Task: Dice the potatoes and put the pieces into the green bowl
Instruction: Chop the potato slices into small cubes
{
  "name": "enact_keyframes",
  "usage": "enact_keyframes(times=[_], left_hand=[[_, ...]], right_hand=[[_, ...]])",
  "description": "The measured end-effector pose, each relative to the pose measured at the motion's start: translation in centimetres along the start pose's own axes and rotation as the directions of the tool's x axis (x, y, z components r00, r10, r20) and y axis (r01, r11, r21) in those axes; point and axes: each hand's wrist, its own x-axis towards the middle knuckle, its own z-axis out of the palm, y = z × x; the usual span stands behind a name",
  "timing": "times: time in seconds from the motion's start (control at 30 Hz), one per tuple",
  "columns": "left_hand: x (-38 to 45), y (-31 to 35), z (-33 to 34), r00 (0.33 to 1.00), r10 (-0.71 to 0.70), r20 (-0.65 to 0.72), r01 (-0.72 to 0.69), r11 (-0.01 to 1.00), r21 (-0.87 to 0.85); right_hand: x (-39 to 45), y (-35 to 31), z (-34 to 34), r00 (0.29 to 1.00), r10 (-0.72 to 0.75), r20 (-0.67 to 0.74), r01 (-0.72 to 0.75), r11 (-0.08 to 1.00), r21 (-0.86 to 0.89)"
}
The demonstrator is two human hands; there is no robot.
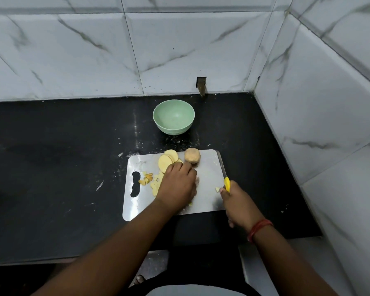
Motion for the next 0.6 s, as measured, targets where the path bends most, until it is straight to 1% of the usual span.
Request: enact_keyframes(times=[0.07, 0.1, 0.13, 0.17, 0.2, 0.27, 0.33, 0.4, 0.43, 0.5, 0.53, 0.6], left_hand=[[0.0, -0.9, -0.7, 0.996, -0.088, -0.004, 0.088, 0.996, -0.015], [-0.1, -1.5, -1.0, 0.99, -0.141, -0.004, 0.141, 0.99, -0.02], [-0.2, -2.0, -1.3, 0.982, -0.187, -0.004, 0.187, 0.982, -0.025], [-0.3, -2.5, -1.5, 0.976, -0.218, -0.004, 0.218, 0.975, -0.031], [-0.5, -3.0, -1.6, 0.972, -0.233, -0.002, 0.233, 0.972, -0.034], [-0.9, -3.8, -1.9, 0.968, -0.252, 0.002, 0.252, 0.967, -0.036], [-1.0, -4.4, -2.0, 0.95, -0.313, -0.011, 0.312, 0.947, -0.074], [-1.1, -5.0, -1.9, 0.921, -0.389, -0.012, 0.383, 0.911, -0.153], [-1.1, -5.2, -1.8, 0.913, -0.408, 0.013, 0.403, 0.896, -0.184], [-0.8, -5.6, -1.5, 0.91, -0.401, 0.107, 0.414, 0.888, -0.2], [-0.6, -5.8, -1.3, 0.903, -0.401, 0.157, 0.426, 0.883, -0.199], [-0.2, -6.1, -1.1, 0.879, -0.415, 0.234, 0.46, 0.867, -0.191]], right_hand=[[1.0, -0.3, 0.4, 0.995, -0.04, -0.089, 0.035, 0.998, -0.053], [1.7, -0.3, 0.7, 0.984, -0.084, -0.156, 0.067, 0.992, -0.11], [2.4, -0.3, 1.0, 0.974, -0.115, -0.195, 0.081, 0.982, -0.173], [3.0, -0.3, 1.3, 0.973, -0.127, -0.193, 0.08, 0.968, -0.237], [3.4, -0.4, 1.7, 0.98, -0.12, -0.162, 0.068, 0.954, -0.292], [4.0, -0.9, 2.7, 0.991, -0.107, -0.077, 0.074, 0.936, -0.344], [4.2, -1.7, 3.5, 0.989, -0.148, -0.015, 0.134, 0.929, -0.344], [4.3, -2.6, 4.0, 0.985, -0.173, -0.016, 0.162, 0.945, -0.284], [4.4, -2.8, 4.2, 0.982, -0.18, -0.052, 0.162, 0.955, -0.249], [4.9, -3.2, 4.4, 0.97, -0.199, -0.14, 0.167, 0.962, -0.214], [5.1, -3.4, 4.5, 0.965, -0.209, -0.157, 0.173, 0.962, -0.213], [5.5, -3.8, 4.8, 0.966, -0.223, -0.128, 0.195, 0.961, -0.198]])
